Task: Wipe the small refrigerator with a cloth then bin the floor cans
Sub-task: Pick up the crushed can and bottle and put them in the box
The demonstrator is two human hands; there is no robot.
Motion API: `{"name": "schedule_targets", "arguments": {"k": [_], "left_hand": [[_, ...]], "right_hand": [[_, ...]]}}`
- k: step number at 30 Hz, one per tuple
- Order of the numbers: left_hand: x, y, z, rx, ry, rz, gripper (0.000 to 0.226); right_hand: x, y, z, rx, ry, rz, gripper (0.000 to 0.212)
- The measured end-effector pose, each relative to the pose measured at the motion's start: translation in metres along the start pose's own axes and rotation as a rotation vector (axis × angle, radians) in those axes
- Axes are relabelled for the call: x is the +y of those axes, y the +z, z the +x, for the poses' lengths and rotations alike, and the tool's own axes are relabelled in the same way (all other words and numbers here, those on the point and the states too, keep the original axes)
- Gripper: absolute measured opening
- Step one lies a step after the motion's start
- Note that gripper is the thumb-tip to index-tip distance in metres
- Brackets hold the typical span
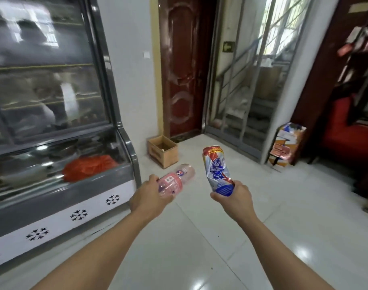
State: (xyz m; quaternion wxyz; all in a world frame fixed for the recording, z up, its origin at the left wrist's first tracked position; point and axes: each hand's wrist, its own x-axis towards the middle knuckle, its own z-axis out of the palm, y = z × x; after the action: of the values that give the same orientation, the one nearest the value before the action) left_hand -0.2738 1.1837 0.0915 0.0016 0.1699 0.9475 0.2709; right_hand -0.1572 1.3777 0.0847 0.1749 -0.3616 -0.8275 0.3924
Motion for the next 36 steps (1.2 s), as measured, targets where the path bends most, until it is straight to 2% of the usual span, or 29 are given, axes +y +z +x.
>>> {"name": "schedule_targets", "arguments": {"k": [8,21,29,36], "left_hand": [[0.091,0.058,0.088,-0.06,0.147,-0.047,0.058],[0.213,0.137,0.283,-0.027,0.281,-0.027,0.06],[0.303,0.211,0.379,-0.045,0.242,-0.003,0.061],[0.398,0.274,0.458,-0.006,0.118,0.004,0.059]], "right_hand": [[0.038,-0.051,0.092,0.122,0.098,-0.024,0.072],[0.049,-0.091,0.299,0.195,0.13,0.021,0.072],[0.092,-0.12,0.448,0.186,0.117,0.046,0.072],[0.131,-0.166,0.599,0.067,0.087,-0.045,0.074]]}}
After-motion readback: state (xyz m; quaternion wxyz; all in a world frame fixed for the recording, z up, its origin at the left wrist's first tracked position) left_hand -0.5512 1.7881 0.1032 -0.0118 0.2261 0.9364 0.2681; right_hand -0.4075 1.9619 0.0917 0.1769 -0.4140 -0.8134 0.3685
